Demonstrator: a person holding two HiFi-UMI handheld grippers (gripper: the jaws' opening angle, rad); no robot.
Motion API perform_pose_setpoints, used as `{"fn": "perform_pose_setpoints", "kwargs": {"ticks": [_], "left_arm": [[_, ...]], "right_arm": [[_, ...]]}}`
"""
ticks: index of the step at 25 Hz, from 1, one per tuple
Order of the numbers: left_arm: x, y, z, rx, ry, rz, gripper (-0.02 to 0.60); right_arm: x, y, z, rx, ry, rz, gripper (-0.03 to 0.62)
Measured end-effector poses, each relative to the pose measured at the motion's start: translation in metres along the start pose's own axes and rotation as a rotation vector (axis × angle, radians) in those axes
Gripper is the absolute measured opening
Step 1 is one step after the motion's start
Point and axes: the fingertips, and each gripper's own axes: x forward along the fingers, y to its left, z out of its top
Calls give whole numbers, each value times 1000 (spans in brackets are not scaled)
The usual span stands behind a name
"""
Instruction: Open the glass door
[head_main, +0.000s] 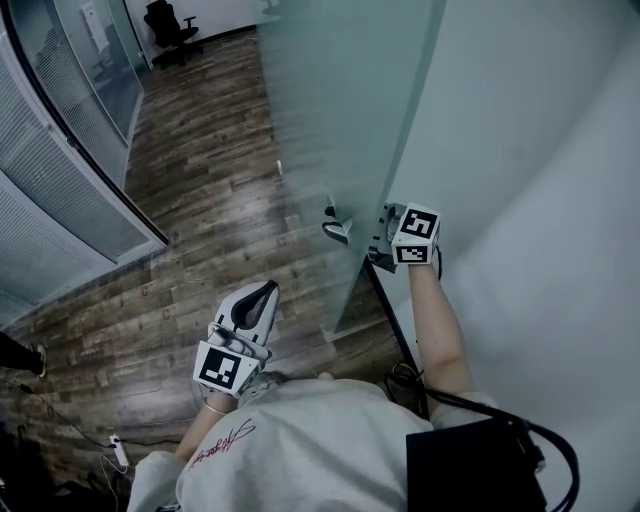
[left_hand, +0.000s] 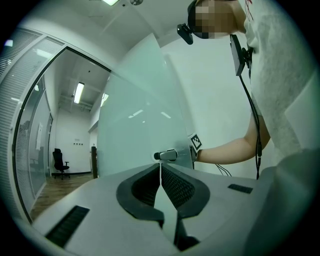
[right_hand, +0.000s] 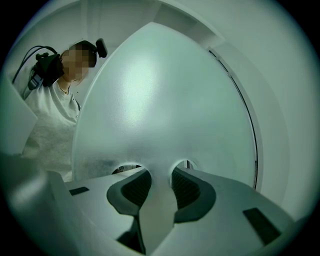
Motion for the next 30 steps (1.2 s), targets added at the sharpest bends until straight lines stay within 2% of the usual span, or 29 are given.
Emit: {"fn": "perform_pose_setpoints", "kwargs": {"ticks": [5,8,13,16,19,23,30], "left_arm": [[27,-11,-4,1,-3,19,23],[14,-5,0,-5,8,33,23],[31,-21,-3,7,34,21,23],[25,-20,1,5,13,1,23],[29,-26,-11,9,39,-26,23],[24,-22,-14,10,70,-7,23],[11,-17,-11,16,58,-17,23]], "right_arm": [[-38,-25,-10,6,-6,31,129],[-36,-21,-4,12,6,38,129],[-67,-35,-5,25,8,49,133],[-65,-32,-3,40,-2,60,133],[-73,-41,-6,55,-13,62,152],[-77,-43,-6,58,-9,80,153],[-81,-43,-7,79,4,85,153]]}}
